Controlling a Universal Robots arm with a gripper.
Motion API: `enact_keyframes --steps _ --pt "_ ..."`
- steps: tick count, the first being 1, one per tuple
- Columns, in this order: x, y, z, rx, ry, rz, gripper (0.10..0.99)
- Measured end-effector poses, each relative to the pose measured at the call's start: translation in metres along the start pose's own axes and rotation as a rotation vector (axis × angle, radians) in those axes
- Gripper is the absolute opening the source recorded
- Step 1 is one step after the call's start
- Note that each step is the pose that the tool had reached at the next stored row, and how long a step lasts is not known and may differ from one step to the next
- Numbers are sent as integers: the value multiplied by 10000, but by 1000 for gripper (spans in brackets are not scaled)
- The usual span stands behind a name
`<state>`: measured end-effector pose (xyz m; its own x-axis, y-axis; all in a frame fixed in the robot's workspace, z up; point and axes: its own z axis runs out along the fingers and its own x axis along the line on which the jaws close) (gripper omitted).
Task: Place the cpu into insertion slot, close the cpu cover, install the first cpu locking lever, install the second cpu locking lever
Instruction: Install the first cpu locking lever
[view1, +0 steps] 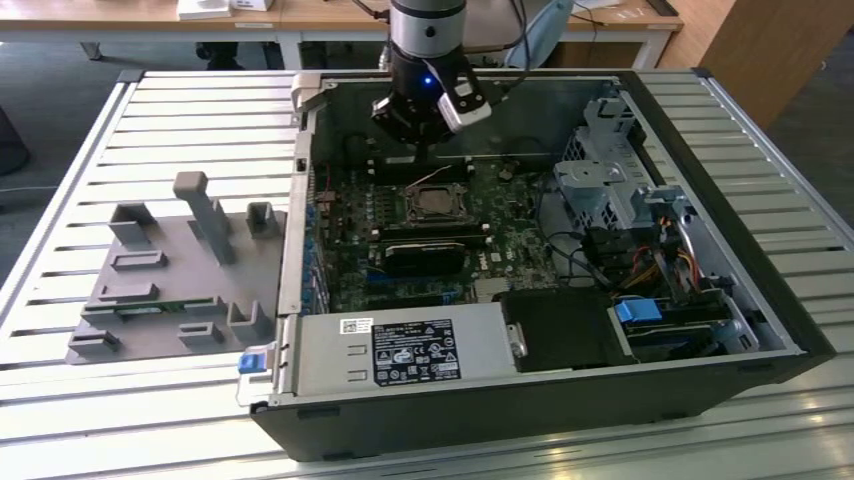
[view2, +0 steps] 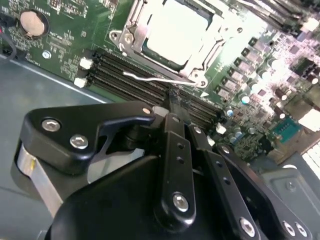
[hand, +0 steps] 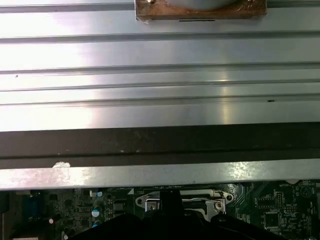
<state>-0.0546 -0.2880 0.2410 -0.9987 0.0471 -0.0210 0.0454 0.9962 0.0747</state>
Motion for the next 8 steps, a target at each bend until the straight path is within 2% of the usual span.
enact_keyframes --steps 3,8 --pt "-9 -1 17 -6 27 -361 106" --pt "-65 4 62 -9 27 -374 106"
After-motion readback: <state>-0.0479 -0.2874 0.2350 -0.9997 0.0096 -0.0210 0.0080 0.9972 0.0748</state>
